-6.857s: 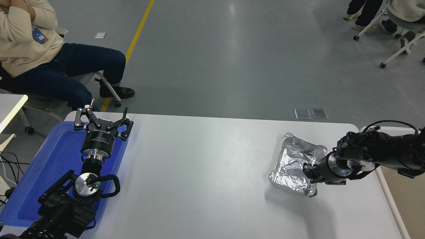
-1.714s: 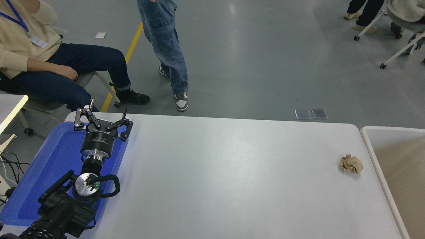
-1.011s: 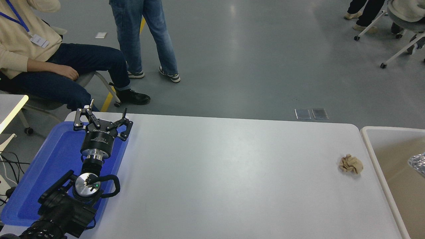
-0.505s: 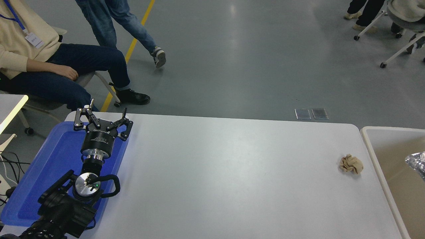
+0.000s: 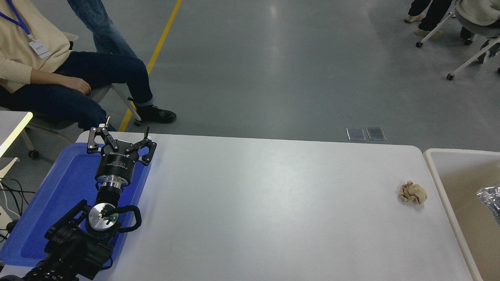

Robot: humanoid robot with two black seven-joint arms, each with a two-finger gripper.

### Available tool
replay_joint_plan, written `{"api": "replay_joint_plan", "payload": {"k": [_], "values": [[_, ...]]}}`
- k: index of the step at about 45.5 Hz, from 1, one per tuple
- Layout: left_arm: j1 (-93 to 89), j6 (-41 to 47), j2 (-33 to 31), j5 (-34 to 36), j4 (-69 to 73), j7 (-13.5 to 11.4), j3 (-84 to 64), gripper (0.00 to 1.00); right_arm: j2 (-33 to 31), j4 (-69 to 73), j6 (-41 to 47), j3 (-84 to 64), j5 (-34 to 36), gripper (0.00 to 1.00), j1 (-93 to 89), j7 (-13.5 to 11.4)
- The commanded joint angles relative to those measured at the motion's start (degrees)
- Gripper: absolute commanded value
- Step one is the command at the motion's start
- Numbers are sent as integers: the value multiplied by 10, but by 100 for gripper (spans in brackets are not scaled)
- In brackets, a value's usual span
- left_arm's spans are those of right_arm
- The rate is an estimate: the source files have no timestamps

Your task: Pick up foil plate and place in dustbin

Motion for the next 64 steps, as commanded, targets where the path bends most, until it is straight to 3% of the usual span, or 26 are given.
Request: {"api": "replay_joint_plan", "payload": {"k": [1,9,18,32,36,47,52,64], "values": [[0,0,0,0,0,1,0,100,0,-2,-35,-2,-2,77,-3,0],[0,0,0,0,0,0,0,100,-3,0,-48,-1,-2,78,-2,0],[0,0,-1,0,0,1,0,100,-25,23,-47,3,-2,86,4,0],[0,0,-1,0,0,1,0,100,-98,168,-44,3,-1,89,32,-1],[0,0,0,1,-1,1,0,100,-124,216,-42,-7,-2,97,46,-1],[-1,0,-1,1,-1,2,1,100,-180,359,-36,-175,2,100,160,-1],[-1,0,-1,1,-1,2,1,100,-216,428,-11,-259,0,100,232,-1],[-1,0,0,1,-1,2,1,100,-297,495,109,-293,-12,100,322,-1]]}}
